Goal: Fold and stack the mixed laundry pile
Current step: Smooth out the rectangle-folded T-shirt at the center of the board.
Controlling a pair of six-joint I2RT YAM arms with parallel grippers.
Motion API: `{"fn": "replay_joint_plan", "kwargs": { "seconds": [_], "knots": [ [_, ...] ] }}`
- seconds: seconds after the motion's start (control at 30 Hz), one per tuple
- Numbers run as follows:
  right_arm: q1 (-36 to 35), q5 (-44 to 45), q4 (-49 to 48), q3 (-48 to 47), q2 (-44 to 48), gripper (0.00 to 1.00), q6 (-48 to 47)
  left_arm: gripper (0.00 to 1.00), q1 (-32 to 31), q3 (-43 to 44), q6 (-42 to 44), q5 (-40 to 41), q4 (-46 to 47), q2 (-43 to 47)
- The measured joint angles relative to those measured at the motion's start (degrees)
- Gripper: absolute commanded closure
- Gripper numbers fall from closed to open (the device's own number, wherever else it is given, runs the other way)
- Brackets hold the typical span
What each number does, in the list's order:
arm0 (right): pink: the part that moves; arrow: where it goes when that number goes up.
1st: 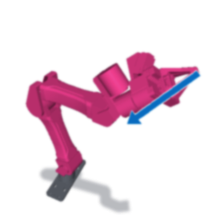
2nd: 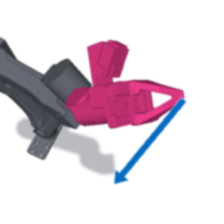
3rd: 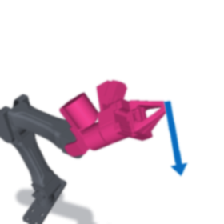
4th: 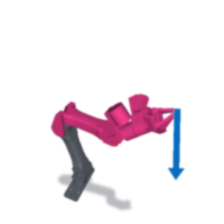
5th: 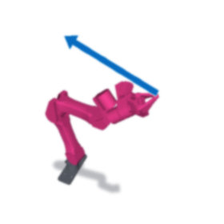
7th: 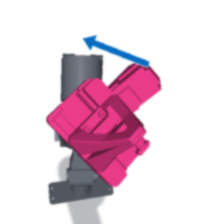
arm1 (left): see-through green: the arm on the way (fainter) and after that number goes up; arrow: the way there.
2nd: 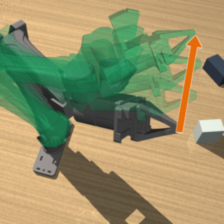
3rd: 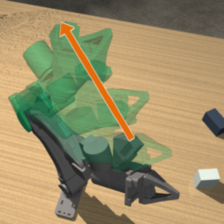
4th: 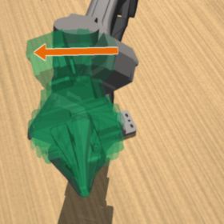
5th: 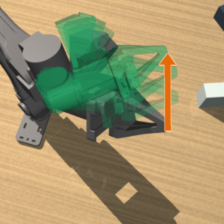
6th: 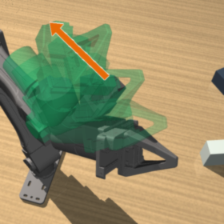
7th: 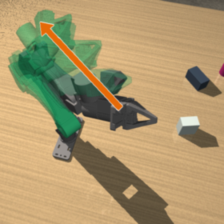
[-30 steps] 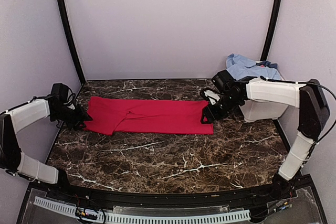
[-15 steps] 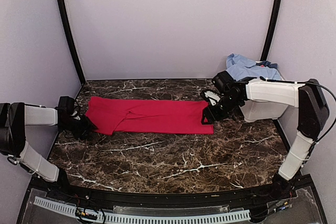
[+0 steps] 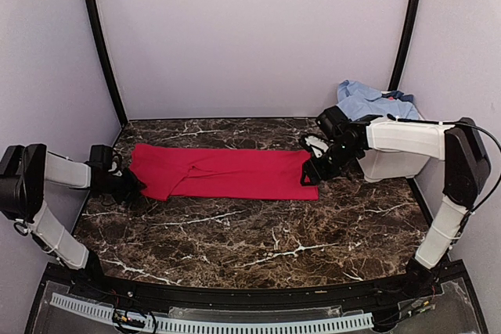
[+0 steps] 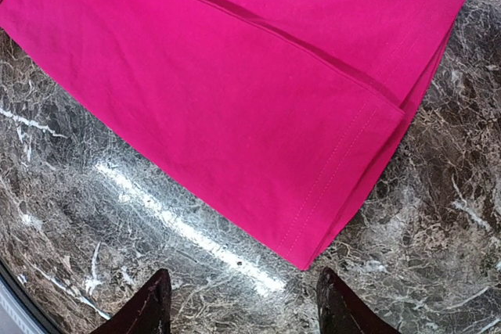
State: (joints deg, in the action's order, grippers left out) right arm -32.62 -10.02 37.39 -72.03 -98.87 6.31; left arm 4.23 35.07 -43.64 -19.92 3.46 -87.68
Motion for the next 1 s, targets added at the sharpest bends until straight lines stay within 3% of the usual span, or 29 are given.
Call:
{"fn": "replay_joint_plan", "kwargs": {
  "seconds": [0.2, 0.47, 0.77, 1.0],
  "knots": [
    [0.00, 0.74, 0.11, 0.00, -0.48, 0.40, -0.02, 0.75, 0.00, -0.02, -0.66, -0.15, 1.22, -0.59],
    [0.00, 0.92, 0.13, 0.00, -1.55, 0.40, -0.07, 0.99, -0.70, -0.83, -1.77, 0.00, 0.66, 3.34],
    [0.00, 1.03, 0.15, 0.00, -1.75, 0.41, -0.24, 1.00, -1.03, 0.37, -1.66, -0.02, -0.35, 4.11],
    [0.00, 1.07, 0.15, 0.00, -1.75, 0.40, -0.33, 1.00, -1.90, 8.07, -1.88, -0.83, -0.92, 2.86]
  ]
}}
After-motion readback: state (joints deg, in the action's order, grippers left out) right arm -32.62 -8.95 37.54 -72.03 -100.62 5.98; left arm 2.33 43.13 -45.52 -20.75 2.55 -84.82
